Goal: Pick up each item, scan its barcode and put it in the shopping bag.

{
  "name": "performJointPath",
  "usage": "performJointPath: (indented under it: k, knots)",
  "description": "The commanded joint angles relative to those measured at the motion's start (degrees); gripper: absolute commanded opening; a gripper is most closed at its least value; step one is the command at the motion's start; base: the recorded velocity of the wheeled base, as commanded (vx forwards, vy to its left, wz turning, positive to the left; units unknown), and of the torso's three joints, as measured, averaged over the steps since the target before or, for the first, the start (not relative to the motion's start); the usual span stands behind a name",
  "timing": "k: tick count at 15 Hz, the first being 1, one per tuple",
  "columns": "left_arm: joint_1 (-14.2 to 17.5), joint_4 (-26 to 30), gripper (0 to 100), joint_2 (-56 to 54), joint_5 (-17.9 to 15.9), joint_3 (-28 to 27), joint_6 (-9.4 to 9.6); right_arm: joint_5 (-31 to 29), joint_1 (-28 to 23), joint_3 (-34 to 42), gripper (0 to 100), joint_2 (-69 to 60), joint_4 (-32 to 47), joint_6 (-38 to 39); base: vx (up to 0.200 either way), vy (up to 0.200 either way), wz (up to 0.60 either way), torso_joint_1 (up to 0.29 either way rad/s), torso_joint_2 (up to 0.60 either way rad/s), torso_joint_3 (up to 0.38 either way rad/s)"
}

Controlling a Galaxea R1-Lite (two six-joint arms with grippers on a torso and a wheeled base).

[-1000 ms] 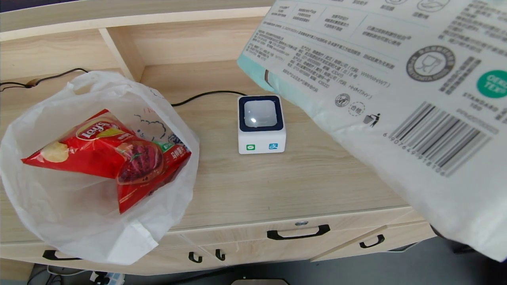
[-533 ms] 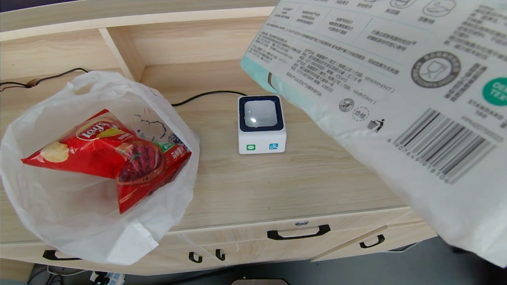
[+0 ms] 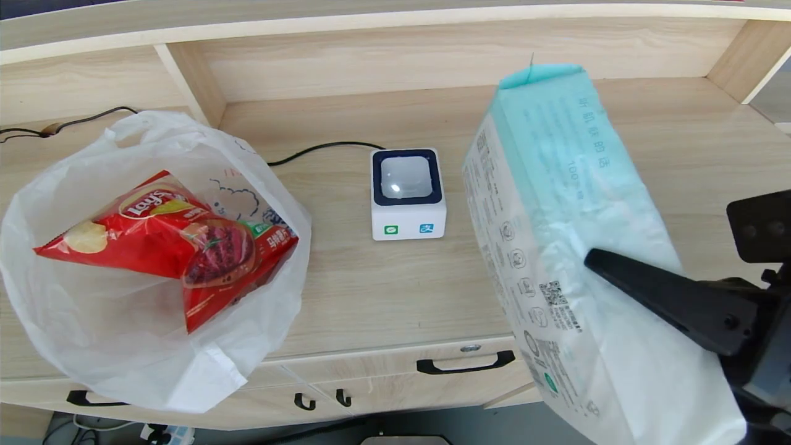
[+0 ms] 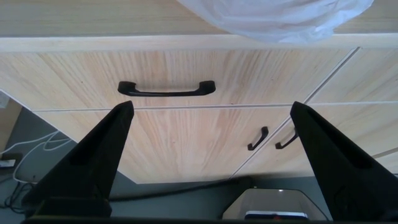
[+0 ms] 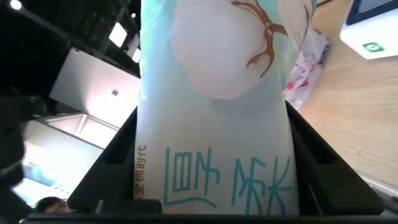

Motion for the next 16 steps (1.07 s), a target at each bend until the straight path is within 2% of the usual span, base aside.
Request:
performJointPath:
  k: [1, 2, 3, 4, 6, 7, 9, 11, 14, 16]
  knots:
    - [-0.01, -0.02, 100, 0.09, 0.01, 0.00, 0.06, -0.47, -4.47, -2.14, 0, 4.64, -0.14, -11.56, 0.000, 0.000, 0.00, 0.000, 0.00, 0.000]
    - [-0.01, -0.02, 100, 0.09, 0.01, 0.00, 0.06, -0.91, -4.56, -4.16, 0, 6.48, 0.21, -21.49, 0.000, 0.000, 0.00, 0.000, 0.00, 0.000]
    - [-0.01, -0.11, 100, 0.09, 0.01, 0.00, -0.12, -2.14, -5.00, -7.94, 0, 9.56, 0.21, -35.55, 0.000, 0.000, 0.00, 0.000, 0.00, 0.000]
    - [-0.01, -0.11, 100, 0.09, 0.01, 0.00, -0.12, -2.32, -4.91, -11.19, 0, 10.52, 0.21, -38.89, 0.000, 0.000, 0.00, 0.000, 0.00, 0.000]
    - [-0.01, -0.11, 100, 0.09, 0.01, 0.00, -0.03, -5.48, -4.56, -20.68, 0, 12.02, 2.41, -40.56, 0.000, 0.000, 0.00, 0.000, 0.00, 0.000]
    - [-0.01, -0.11, 100, 0.09, 0.01, 0.00, -0.03, -8.56, -4.38, -26.13, 0, 12.11, 6.45, -42.93, 0.000, 0.000, 0.00, 0.000, 0.00, 0.000]
    - [-0.01, -0.11, 100, 0.09, 0.01, 0.00, -0.12, -17.26, -1.48, -36.68, 0, 10.88, 20.34, -46.19, 0.000, 0.000, 0.00, 0.000, 0.00, 0.000]
    - [-0.01, -0.11, 100, 0.09, 0.01, 0.00, -0.12, -18.93, 1.77, -40.37, 0, 10.88, 27.72, -48.12, 0.000, 0.000, 0.00, 0.000, 0.00, 0.000]
    - [-0.01, -0.20, 100, 0.09, 0.01, 0.00, -0.20, -18.93, 1.86, -45.38, 0, 11.23, 34.75, -50.76, 0.000, 0.000, 0.00, 0.000, 0.00, 0.000]
    - [-0.01, -0.20, 100, 0.09, 0.01, 0.00, -0.20, -19.02, 2.56, -49.25, 0, 13.16, 36.77, -51.02, 0.000, 0.000, 0.00, 0.000, 0.00, 0.000]
